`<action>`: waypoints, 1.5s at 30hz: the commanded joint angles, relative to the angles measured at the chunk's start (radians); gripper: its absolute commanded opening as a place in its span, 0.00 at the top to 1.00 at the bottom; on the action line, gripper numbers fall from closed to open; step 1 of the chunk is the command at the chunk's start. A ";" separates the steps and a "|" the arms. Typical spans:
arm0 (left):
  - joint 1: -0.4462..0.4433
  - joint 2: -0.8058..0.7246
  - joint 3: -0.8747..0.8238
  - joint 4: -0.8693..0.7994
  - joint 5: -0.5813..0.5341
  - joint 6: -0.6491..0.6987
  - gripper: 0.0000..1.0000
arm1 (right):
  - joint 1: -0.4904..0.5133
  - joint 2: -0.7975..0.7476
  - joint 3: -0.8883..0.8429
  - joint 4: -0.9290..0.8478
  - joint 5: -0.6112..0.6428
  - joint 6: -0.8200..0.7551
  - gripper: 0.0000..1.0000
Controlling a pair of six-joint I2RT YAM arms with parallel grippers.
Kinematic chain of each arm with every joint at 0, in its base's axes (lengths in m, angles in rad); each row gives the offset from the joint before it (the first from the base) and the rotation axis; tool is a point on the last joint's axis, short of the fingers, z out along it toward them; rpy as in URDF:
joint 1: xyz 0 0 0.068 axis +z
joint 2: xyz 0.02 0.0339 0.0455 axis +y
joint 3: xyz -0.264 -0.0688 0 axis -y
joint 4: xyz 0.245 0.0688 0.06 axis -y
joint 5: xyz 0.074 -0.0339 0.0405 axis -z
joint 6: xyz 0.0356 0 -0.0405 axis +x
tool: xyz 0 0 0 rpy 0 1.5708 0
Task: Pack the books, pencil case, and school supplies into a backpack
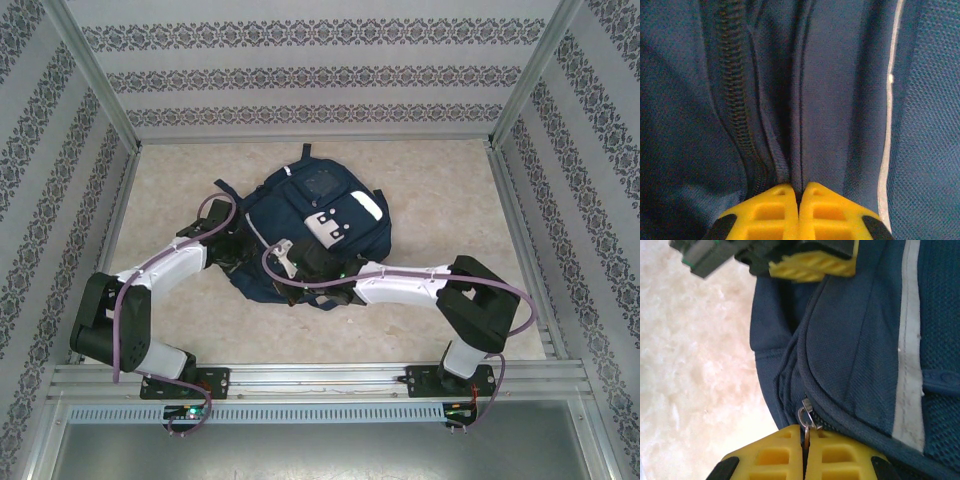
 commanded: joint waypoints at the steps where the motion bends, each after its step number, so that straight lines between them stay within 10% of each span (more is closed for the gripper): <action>1: 0.016 0.005 0.031 -0.026 -0.143 0.130 1.00 | 0.021 -0.110 -0.037 -0.100 0.065 -0.076 1.00; 13: 0.096 -0.041 -0.022 -0.051 -0.048 0.270 1.00 | -0.234 -0.282 -0.201 -0.196 0.161 -0.158 1.00; 19: 0.095 -0.042 0.005 -0.037 0.081 0.348 1.00 | -0.255 -0.316 -0.179 -0.228 0.195 -0.231 0.80; 26: 0.095 -0.192 0.054 -0.084 0.188 0.425 0.54 | -0.297 -0.455 -0.194 -0.232 0.218 -0.198 0.52; 29: 0.095 -0.310 0.092 -0.160 0.065 0.524 0.38 | -0.307 -0.573 -0.211 -0.207 0.336 -0.155 0.03; 33: 0.095 -0.483 0.099 -0.174 -0.238 0.670 0.15 | -0.373 -0.760 -0.226 -0.164 0.439 -0.148 0.02; 34: 0.095 -0.520 0.080 -0.145 -0.318 0.697 0.00 | -0.400 -0.802 -0.235 -0.150 0.451 -0.138 0.02; 37: 0.095 -0.638 -0.055 0.037 -0.490 0.827 0.00 | -0.566 -0.937 -0.340 -0.046 0.406 -0.107 0.02; 45: 0.100 -0.603 -0.616 0.929 -0.457 1.144 0.01 | -0.901 -1.118 -0.684 0.083 0.232 -0.242 0.02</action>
